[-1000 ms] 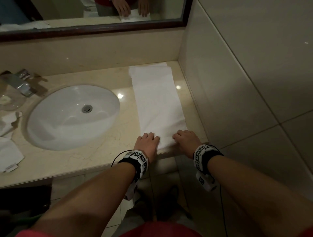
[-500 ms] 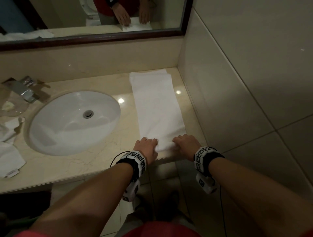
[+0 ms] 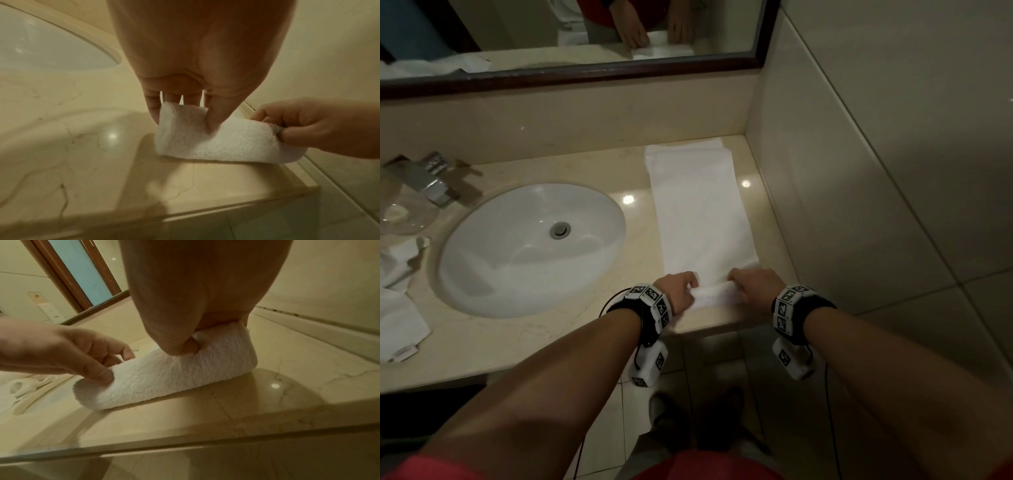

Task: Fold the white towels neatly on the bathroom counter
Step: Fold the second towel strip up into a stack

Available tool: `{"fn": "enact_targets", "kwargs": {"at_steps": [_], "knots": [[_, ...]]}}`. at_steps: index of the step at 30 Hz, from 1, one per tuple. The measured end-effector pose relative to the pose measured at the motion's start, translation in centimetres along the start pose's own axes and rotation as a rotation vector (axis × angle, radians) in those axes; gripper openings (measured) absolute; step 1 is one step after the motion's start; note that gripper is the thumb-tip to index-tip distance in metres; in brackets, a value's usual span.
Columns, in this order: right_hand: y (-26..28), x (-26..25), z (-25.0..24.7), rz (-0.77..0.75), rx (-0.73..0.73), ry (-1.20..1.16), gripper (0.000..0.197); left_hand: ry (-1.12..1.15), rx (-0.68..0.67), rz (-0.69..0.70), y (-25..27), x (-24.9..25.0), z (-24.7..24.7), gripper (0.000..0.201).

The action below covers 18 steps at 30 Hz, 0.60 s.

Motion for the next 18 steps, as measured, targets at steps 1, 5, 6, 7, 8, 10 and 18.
{"fn": "enact_targets", "kwargs": {"at_steps": [1,5,6,7,8,10,18], "knots": [[-0.1,0.0,-0.1,-0.004,-0.012,0.007,0.032,0.018,0.002,-0.007,-0.1,-0.1,-0.2,0.027],[-1.1,0.1,0.2,0.004,-0.069,-0.006,0.029,0.072,0.035,-0.013,-0.8,-0.9,-0.8,0.024],[-1.4,0.1,0.2,0.011,-0.07,-0.014,0.027,0.08,0.051,-0.009,-0.9,-1.0,-1.0,0.023],[-1.6,0.2,0.3,0.018,-0.07,-0.021,0.025,0.086,0.067,-0.005,-1.1,-1.0,-1.1,0.023],[-1.9,0.3,0.3,0.02,-0.066,-0.022,0.022,0.089,0.08,-0.002,-1.3,-1.1,-1.2,0.023],[-2.3,0.3,0.4,0.017,-0.05,-0.013,0.016,0.082,0.093,0.006,-1.6,-1.1,-1.3,0.022],[-2.6,0.5,0.3,-0.018,0.074,0.055,0.018,-0.001,0.111,0.033,-2.4,-1.3,-1.6,0.022]]}}
Point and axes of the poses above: each hand's wrist, its own y-axis away from the middle knuckle, its own z-axis out of the palm, x = y × z, the point moved 9 cm from there along -y, towards the middle knuckle, and after that the axes turned 10 degrees about z, right-handed, at the moved point
